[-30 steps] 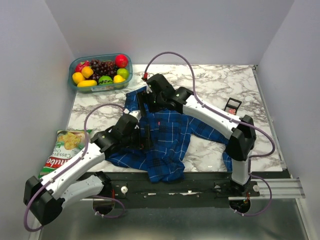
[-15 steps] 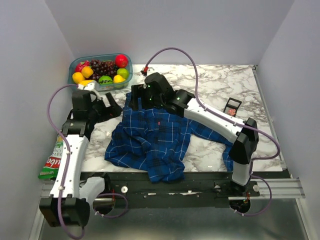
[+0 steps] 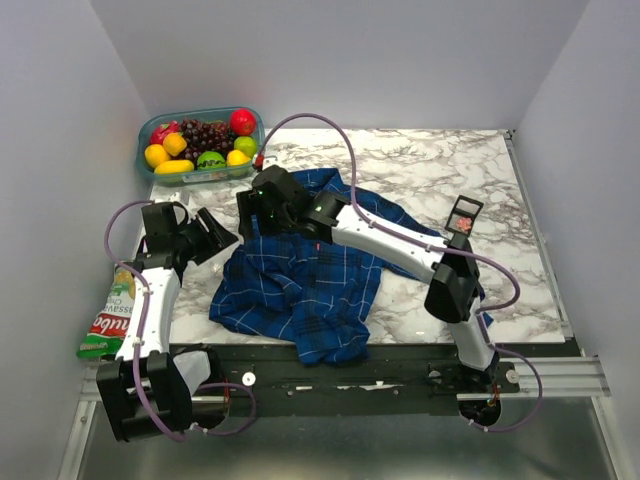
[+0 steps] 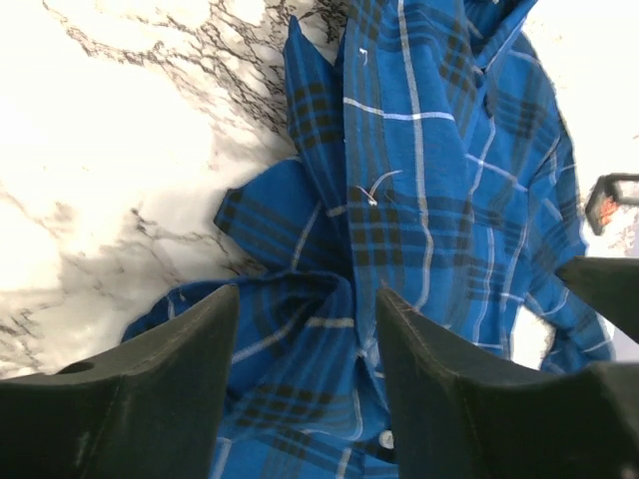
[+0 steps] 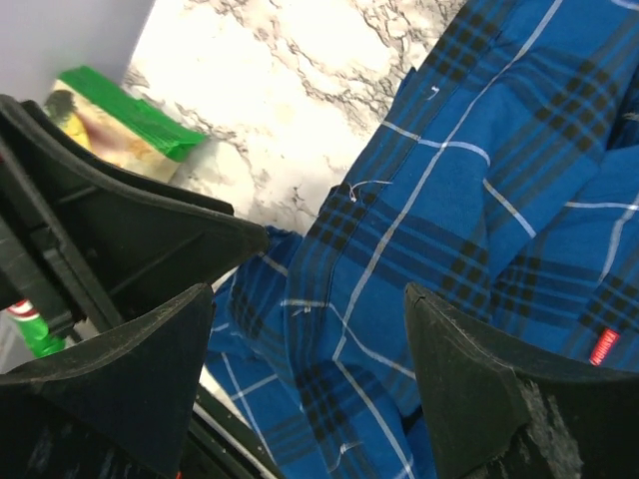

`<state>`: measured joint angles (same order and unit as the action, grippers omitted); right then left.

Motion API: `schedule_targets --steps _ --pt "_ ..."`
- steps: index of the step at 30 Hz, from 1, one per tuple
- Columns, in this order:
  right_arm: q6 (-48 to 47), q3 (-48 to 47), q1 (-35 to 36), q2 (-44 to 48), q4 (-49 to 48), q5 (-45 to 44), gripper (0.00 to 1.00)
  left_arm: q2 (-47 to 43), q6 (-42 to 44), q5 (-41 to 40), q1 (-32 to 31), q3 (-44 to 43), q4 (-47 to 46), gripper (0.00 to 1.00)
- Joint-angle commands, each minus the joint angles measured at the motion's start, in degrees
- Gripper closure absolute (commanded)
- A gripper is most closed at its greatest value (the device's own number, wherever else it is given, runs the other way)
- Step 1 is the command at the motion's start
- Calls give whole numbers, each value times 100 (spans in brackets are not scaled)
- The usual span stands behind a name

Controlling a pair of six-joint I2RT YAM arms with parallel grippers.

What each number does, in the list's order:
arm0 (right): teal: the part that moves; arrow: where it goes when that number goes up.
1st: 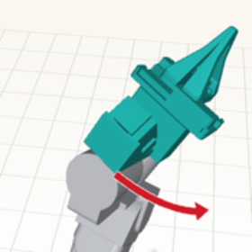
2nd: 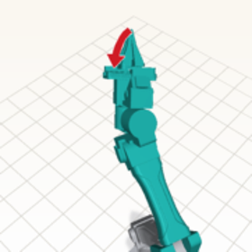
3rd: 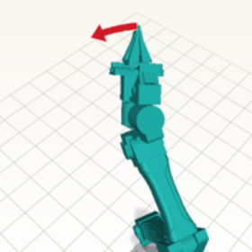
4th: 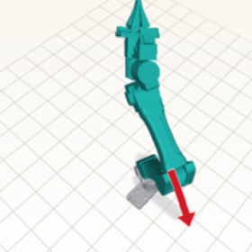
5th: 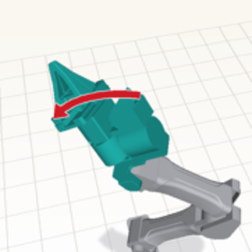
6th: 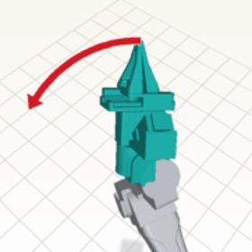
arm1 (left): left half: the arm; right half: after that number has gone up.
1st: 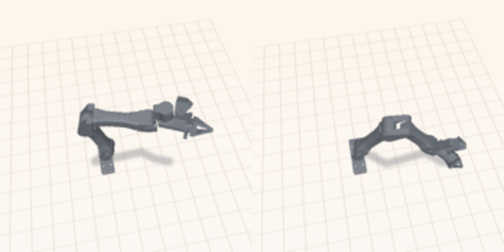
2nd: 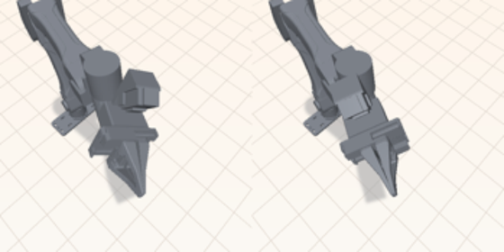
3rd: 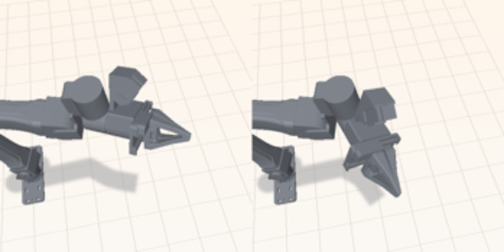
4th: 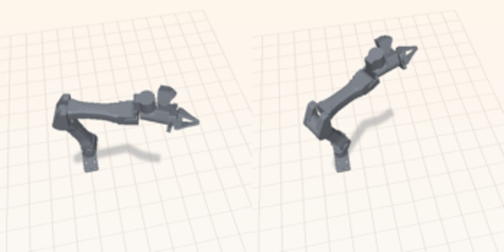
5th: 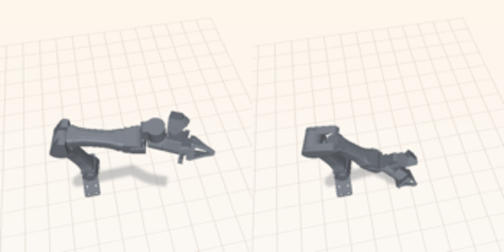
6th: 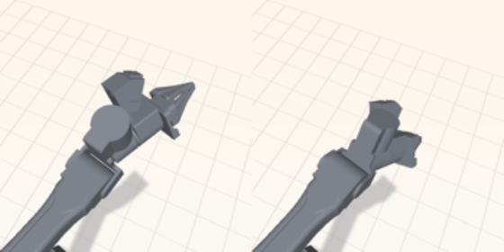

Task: Pin the brooch onto the clothing
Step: Flatten out the crumpled clothing at the center of the board.

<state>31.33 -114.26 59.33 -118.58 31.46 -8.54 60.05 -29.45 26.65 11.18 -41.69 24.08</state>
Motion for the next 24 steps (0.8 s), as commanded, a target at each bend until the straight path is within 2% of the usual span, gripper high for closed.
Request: schedule_targets --steps 1,7,11,16,19,22,24 --pt "101 -605 52 -489 456 -464 15 217 71 191 33 135 -386 40" --pt "101 -1264 44 -1122 834 -807 15 410 80 314 25 284 -570 42" --pt "136 -1318 61 -1351 853 -808 15 473 106 489 25 407 -711 43" --pt "145 -1274 52 -1518 862 -808 16 542 45 753 33 504 -992 48" --pt "145 -1266 52 -1597 870 -808 19 735 1 999 25 530 -1106 56" --pt "145 -1248 35 -1641 879 -781 27 911 -52 1219 25 565 -1256 63" --pt "154 -1231 0 -1659 870 -738 37 1026 -104 1412 16 583 -1326 69"
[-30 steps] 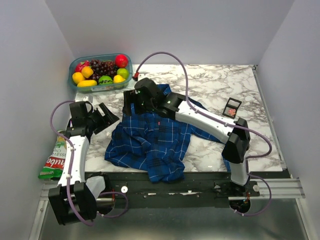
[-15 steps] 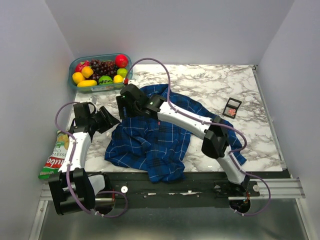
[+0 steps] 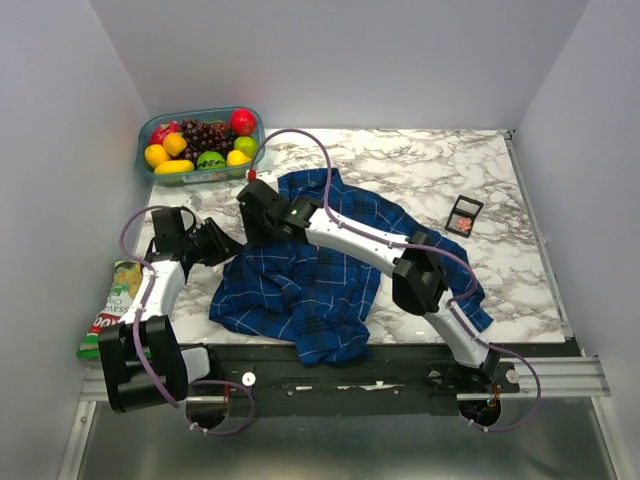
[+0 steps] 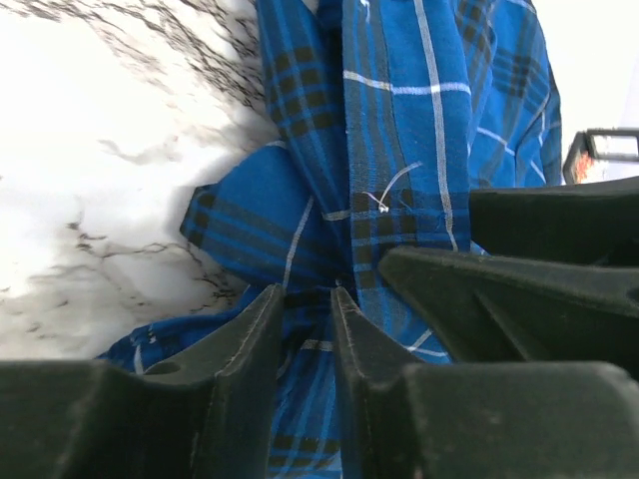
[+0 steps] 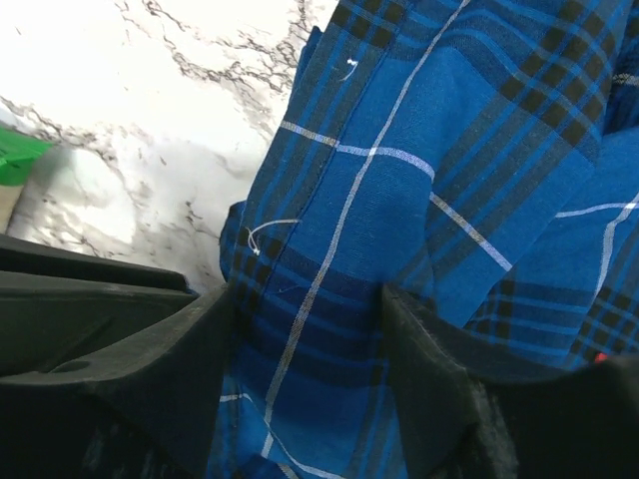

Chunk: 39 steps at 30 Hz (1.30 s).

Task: Pin the brooch onto the clothing
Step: Flatten out the crumpled clothing at the center of the board.

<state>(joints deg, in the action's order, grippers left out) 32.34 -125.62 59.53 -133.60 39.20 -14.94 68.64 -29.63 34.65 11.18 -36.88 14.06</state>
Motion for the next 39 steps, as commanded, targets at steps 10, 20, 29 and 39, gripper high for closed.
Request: schedule_targets --steps 10,20,29,39 --pt "150 275 -196 246 -298 324 90 185 -157 956 -90 147 -580 100" --pt "387 1645 -380 1634 -1616 949 99 -719 -166 -529 24 58 26 100" --pt "931 3515 -626 2663 -2399 519 99 -1763 -561 -1214 174 568 263 100" --pt "1820 5275 -987 3111 -3015 176 99 -3136 -1212 -1163 315 1060 738 100"
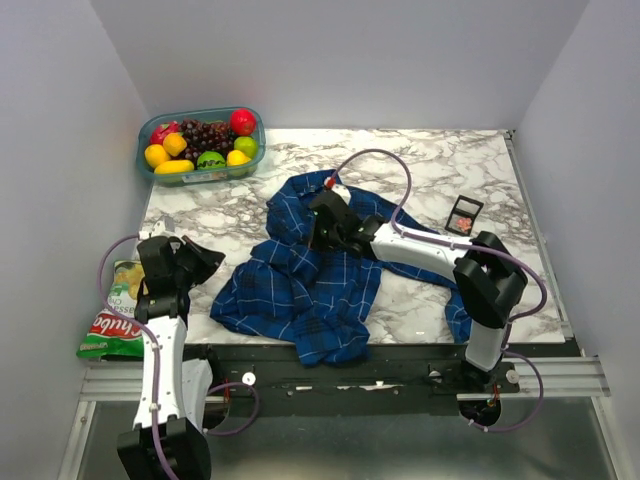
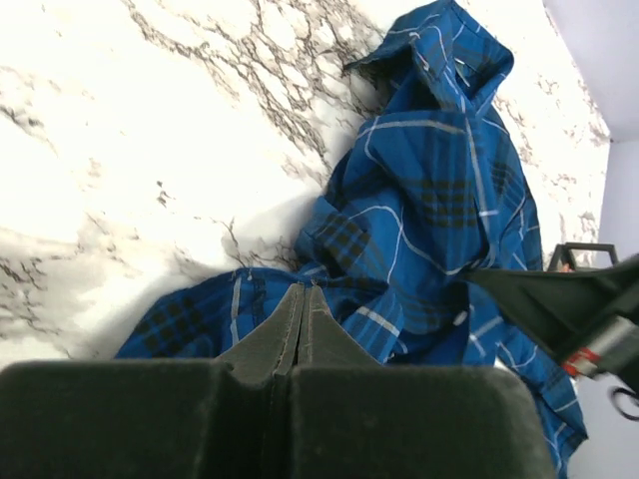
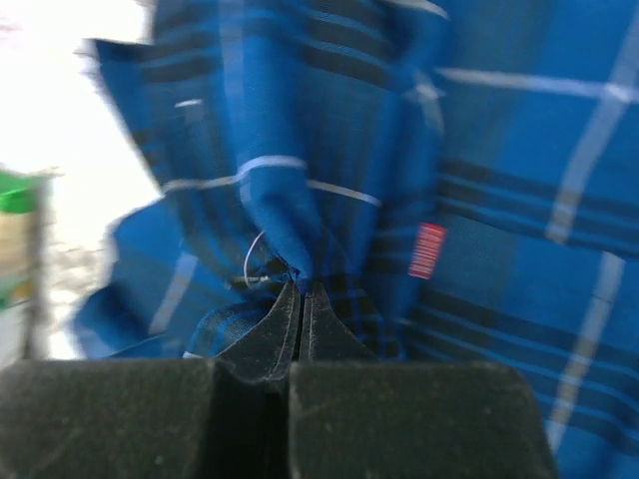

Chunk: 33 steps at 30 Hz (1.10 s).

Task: Pin the brooch onto the clothing
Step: Flatten out the crumpled clothing at the center of the board.

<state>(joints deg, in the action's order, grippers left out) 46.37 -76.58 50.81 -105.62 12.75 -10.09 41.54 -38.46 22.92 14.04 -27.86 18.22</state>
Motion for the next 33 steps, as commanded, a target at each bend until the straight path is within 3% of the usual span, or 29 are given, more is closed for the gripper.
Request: schedule_targets --steps 1,3,4,5,7,8,11,17,21,29,33 --pt "408 511 -132 340 -414 -310 99 -488 -312 46 28 158 323 100" --pt "373 582 -141 349 -414 -345 99 -341 -93 151 37 9 209 100" --pt "373 635 -141 341 -414 -345 99 -174 13 221 37 -87 191 95" --pt "364 653 -141 332 -414 -336 99 28 92 457 37 -297 147 73" --pt "364 705 -150 314 -414 -327 99 757 286 870 28 -500 -221 51" --pt "364 766 -159 314 -414 -345 99 1003 347 994 20 -693 -309 35" --pt "382 863 -194 341 -414 -336 99 1838 795 970 -182 -1263 -416 20" --pt "373 952 -273 463 -414 -380 99 3508 840 1030 -841 -2143 -591 16" --pt "346 969 -291 534 -414 -380 99 4421 884 1302 -1149 -2391 -775 20" --pt "329 1109 -352 710 -414 -398 99 5522 1007 1461 -1387 -2943 -723 30" --pt "329 1189 -370 754 -414 -441 99 6031 1094 1786 -1939 -3199 -968 32"
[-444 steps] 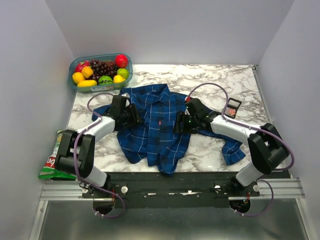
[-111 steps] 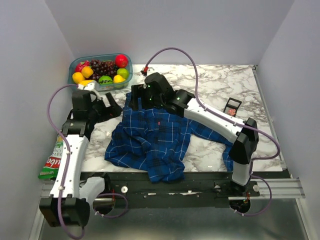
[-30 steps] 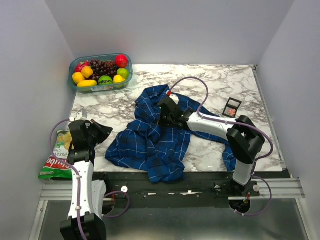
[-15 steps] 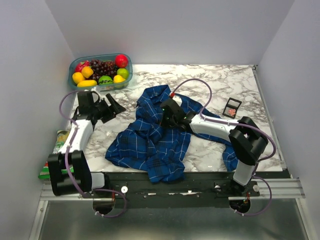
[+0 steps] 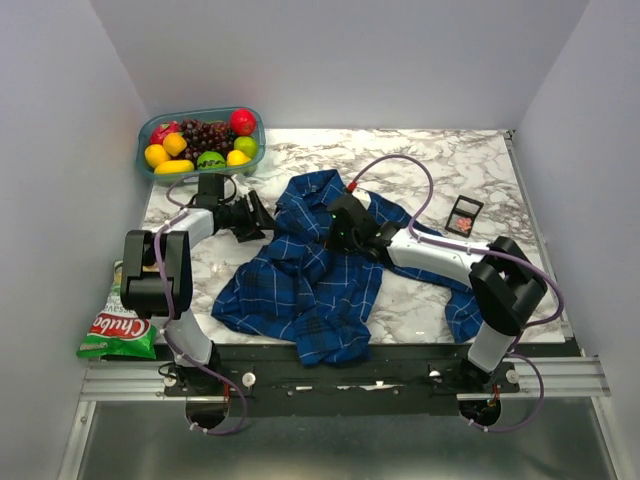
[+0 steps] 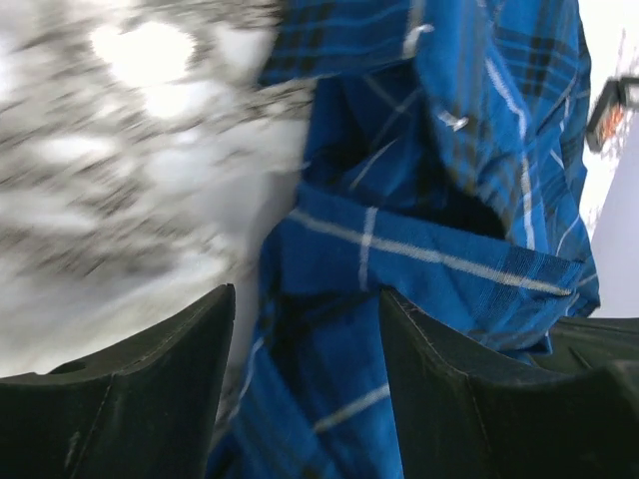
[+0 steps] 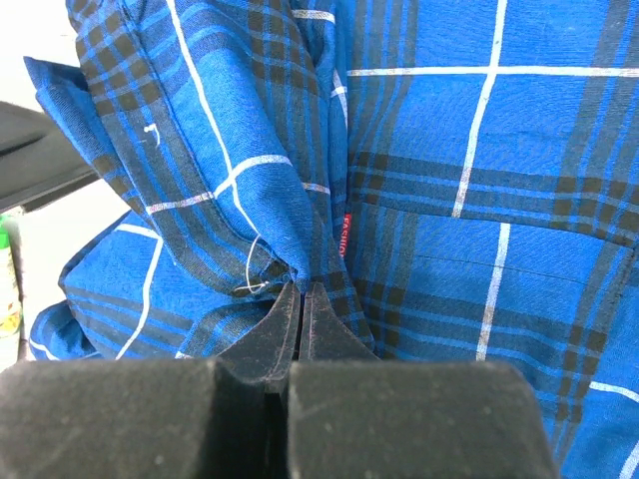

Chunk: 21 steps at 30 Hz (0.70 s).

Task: Pin the brooch onto the clothing
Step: Flatten out the crumpled clothing at the center of the board.

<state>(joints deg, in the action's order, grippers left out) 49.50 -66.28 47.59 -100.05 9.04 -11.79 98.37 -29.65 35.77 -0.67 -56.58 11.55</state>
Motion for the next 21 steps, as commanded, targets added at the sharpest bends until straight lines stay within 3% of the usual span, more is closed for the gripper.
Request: schedule_targets --steps 1,4,8,9,11,13,17,18,21 --pt "25 159 -66 196 -34 -262 99 411 249 571 -548 -362 -346 33" --pt "25 194 -83 188 -42 -236 99 552 231 729 -706 -451 -671 36" --pt "16 238 -92 144 -42 -201 99 552 249 765 -724 -494 -1128 72" --pt "34 256 -84 135 -42 -209 99 482 232 817 -733 -486 -1399 88" --pt "34 309 -92 152 -42 -201 99 324 240 783 -759 -442 -1541 99" --pt "25 370 -101 187 -51 -244 99 -149 608 407 -803 -433 -1342 100" --pt "16 519 -136 310 -42 -289 99 -1160 1399 -1209 -961 -661 -418 100" --pt "16 546 -145 345 -42 -315 99 -1545 1540 -2004 -1049 -696 -252 100" --pt "16 607 -180 434 -42 -359 99 -2231 2085 -3282 -1260 -750 198 100"
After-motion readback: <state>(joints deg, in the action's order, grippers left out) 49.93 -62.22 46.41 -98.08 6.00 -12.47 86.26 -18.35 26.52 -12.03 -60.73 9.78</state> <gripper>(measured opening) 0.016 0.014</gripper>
